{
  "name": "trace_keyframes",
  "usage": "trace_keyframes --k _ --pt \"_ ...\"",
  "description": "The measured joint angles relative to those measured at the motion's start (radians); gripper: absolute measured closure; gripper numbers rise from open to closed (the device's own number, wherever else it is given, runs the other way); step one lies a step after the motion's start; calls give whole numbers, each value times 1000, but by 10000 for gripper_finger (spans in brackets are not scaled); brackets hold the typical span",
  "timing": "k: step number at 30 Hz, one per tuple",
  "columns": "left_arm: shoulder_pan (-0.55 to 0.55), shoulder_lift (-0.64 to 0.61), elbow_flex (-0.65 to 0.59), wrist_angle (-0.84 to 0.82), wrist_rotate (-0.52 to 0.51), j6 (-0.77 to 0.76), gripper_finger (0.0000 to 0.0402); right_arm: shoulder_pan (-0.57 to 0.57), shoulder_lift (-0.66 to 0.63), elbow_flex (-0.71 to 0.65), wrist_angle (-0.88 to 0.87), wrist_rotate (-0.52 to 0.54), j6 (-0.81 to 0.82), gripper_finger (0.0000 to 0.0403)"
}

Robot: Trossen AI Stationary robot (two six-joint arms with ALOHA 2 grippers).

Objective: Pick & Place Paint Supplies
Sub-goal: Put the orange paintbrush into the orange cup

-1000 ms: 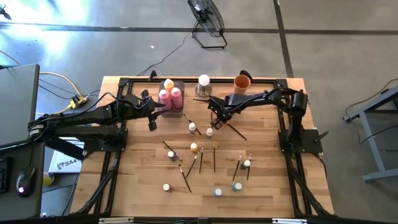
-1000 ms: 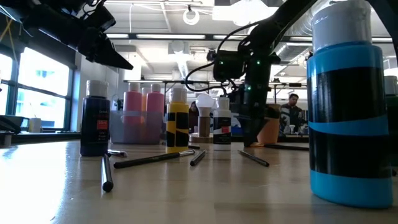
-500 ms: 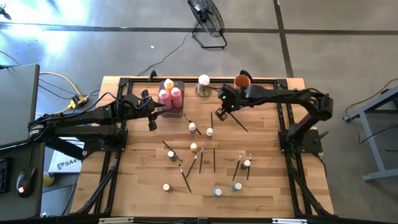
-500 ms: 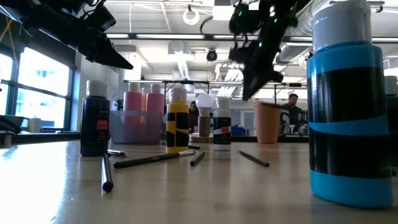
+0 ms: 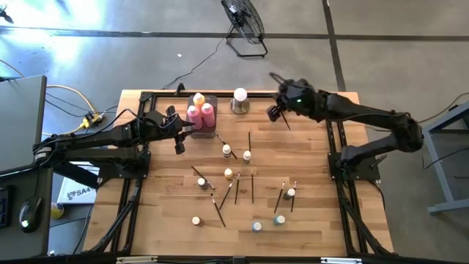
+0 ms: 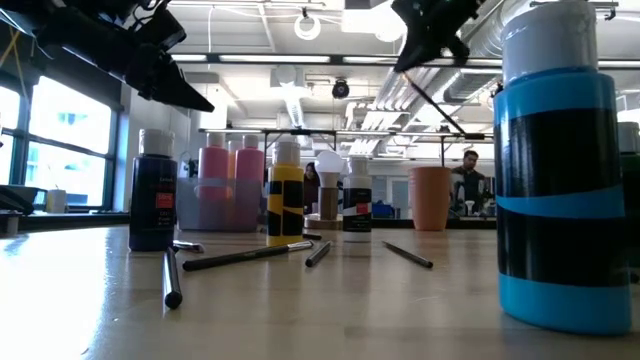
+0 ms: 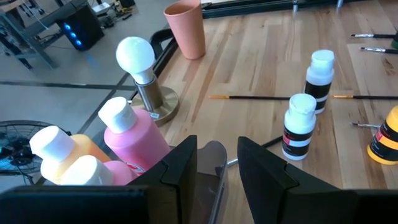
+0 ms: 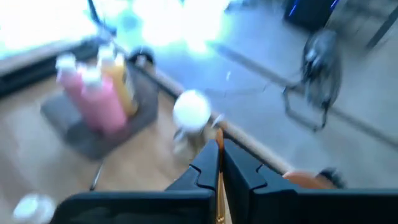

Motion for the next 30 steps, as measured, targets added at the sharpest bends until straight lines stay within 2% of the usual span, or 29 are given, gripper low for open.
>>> trace_keyframes --k 7,15,25,30 --pt "0 0 0 0 0 0 291 -1 -66 0 136 83 -119 399" --pt "0 0 0 0 0 -1 291 0 -68 -16 198 178 -191 399" --pt "0 0 0 0 0 0 291 -6 -71 -288 511 186 -183 399" --pt "0 0 0 0 0 1 291 -44 -71 -320 622 183 -205 399"
